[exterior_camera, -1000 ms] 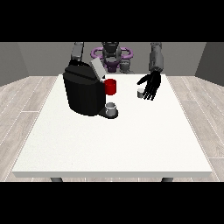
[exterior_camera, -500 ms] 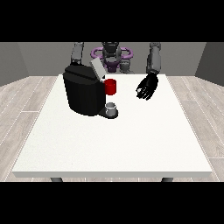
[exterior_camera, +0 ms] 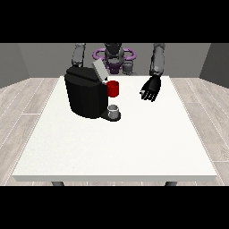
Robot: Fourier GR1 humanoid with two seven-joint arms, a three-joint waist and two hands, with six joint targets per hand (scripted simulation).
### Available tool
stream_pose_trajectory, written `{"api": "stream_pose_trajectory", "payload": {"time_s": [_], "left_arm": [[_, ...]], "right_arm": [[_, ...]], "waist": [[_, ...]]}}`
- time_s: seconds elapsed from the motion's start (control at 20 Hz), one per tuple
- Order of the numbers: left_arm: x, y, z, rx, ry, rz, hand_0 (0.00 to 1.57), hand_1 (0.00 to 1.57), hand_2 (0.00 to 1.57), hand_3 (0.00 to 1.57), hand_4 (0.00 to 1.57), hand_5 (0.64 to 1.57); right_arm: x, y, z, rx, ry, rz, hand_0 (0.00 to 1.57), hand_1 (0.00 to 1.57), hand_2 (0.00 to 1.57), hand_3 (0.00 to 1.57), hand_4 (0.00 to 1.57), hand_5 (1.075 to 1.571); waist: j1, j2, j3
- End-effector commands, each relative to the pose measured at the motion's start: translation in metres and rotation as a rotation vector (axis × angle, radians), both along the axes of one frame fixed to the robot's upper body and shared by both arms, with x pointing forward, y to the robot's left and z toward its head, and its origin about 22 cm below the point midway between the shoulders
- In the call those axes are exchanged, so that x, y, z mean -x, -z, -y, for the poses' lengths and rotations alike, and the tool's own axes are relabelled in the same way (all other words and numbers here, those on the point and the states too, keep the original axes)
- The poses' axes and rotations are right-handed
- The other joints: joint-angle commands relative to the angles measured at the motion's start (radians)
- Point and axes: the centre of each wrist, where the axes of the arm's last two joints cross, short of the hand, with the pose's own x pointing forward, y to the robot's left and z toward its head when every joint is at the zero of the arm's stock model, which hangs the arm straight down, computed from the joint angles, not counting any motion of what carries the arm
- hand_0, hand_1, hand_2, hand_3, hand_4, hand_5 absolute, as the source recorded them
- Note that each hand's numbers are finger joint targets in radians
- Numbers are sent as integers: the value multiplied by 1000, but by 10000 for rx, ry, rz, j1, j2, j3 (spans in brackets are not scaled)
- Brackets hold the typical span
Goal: Insert the coffee pod into the coffee machine and close the lid
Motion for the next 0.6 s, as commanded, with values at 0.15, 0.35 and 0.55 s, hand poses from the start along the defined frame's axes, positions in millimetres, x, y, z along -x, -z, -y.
{"api": "stream_pose_trajectory", "payload": {"time_s": [0.15, 0.35, 0.55], "left_arm": [[-7, 1, 0, -269, 516, -258, 909, 909, 1050, 956, 411, 1571], [-3, 14, -13, 14, 200, 257, 1190, 1190, 1287, 1216, 506, 1571], [-24, -17, 32, 1587, 1063, -23, 1433, 1433, 1423, 1352, 489, 1571]], "right_arm": [[-1, 24, 14, -44, 288, -246, 0, 0, 0, 0, 0, 1571], [-4, -3, 17, 994, 566, -346, 0, 0, 0, 0, 0, 1571], [-1, 20, 26, 933, 787, -1266, 0, 0, 0, 0, 0, 1571]], "waist": [[333, 71, -8], [-106, -110, -15], [371, -923, -8]]}}
